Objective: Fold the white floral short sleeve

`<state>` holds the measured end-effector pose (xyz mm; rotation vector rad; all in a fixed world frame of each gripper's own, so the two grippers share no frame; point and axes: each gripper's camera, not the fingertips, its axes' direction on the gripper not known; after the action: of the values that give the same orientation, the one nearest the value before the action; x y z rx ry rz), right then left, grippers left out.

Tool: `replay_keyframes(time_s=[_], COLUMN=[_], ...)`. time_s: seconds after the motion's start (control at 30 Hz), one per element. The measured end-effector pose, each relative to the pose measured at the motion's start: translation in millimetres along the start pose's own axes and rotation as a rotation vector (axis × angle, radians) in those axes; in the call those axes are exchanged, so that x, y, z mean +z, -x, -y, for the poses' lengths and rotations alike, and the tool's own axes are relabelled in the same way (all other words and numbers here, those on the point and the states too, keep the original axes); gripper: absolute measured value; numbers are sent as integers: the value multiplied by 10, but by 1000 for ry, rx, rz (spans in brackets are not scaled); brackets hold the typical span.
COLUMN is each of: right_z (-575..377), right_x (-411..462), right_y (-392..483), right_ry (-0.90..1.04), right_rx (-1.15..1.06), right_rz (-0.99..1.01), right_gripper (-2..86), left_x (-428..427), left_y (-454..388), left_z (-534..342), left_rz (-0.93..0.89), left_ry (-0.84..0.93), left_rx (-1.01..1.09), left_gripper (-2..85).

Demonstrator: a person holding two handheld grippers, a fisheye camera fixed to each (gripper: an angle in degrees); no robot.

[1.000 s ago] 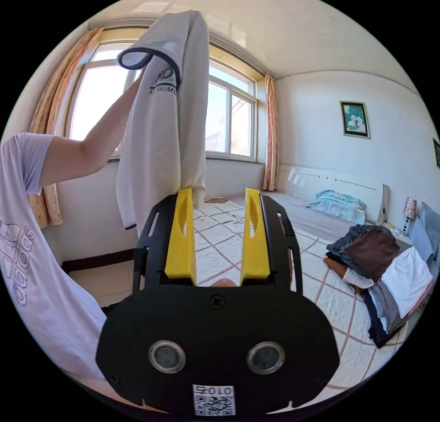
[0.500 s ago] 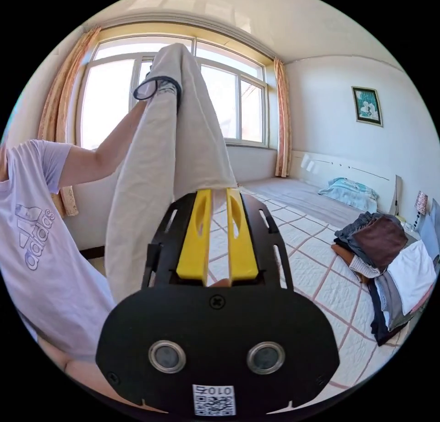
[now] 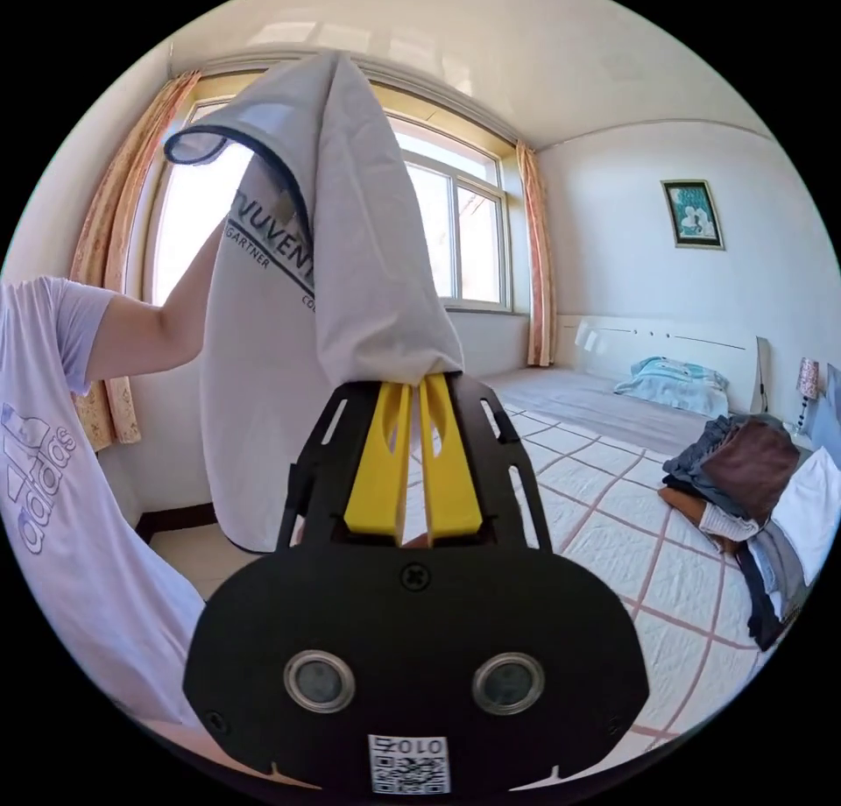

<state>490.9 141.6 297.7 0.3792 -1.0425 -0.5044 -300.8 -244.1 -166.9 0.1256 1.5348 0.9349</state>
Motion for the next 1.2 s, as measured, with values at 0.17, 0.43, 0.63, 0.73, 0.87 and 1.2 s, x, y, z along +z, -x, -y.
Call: replay_keyframes(time_s=[0.17,0.43,0.63,0.73,0.87,1.2], right_z=[314,942,-16,-388,-457,-814], right_x=[-601,-1630,-1506,-1213,-508,950], right_y=[-547,-388,76,192,-182,-748], right_ry=[-58,-223,8,132,336,609], right_rx=[64,51,61,103,166,221], right_rz=[-156,-220,-191,-143,-147,-305], right_gripper=[17,22,15,14,14,36], left_x=[-260,-199,245,571,970,1602], left_y=[709,805,319,210,473,964], left_z=[-699,-1155,-2180,-2959,-3806,-4659], left_rz=[126,-2,-38,-98,-176,447], left_ry=[19,-54,90,107,140,452], left_rx=[-277,-274,-359,-523,-742,-901], left_gripper=[-3,-1,-1,1,10,105])
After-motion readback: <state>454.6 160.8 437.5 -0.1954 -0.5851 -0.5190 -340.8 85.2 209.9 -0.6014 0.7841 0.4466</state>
